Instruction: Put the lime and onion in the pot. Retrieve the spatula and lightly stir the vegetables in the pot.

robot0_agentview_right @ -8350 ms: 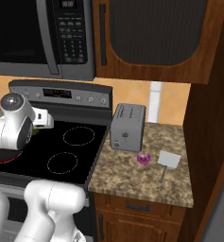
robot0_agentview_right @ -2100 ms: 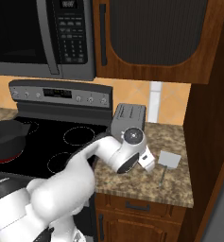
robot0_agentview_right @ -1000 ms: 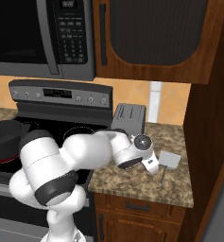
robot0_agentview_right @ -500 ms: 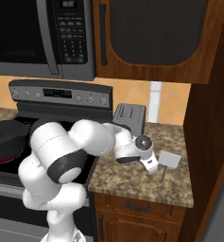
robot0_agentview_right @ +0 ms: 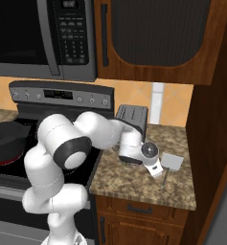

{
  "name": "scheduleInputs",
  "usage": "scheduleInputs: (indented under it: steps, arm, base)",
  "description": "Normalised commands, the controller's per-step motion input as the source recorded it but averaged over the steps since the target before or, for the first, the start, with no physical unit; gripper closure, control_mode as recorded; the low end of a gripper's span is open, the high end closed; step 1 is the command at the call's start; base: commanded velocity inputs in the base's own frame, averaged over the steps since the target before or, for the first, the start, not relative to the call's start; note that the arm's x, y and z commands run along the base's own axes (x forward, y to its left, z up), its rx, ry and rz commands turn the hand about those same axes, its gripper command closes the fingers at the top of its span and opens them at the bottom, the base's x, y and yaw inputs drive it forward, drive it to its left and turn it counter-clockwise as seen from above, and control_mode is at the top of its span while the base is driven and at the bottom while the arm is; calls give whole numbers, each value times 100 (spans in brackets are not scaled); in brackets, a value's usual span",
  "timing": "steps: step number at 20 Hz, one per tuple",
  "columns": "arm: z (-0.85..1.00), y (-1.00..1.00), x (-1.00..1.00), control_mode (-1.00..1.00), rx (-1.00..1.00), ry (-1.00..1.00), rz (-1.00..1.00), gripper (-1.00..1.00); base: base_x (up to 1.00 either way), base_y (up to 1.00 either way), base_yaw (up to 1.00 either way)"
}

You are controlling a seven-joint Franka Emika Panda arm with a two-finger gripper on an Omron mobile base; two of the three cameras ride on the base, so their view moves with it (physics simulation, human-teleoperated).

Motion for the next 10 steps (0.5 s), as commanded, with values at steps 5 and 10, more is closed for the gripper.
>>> scheduleInputs:
  steps: [5, 10]
  arm:
    - [0, 0, 0, -100, 0, 0, 0, 100]
    - [60, 0, -34, -100, 1, -13, 0, 100]
  base:
    - [0, 0, 0]
    - [0, 0, 0]
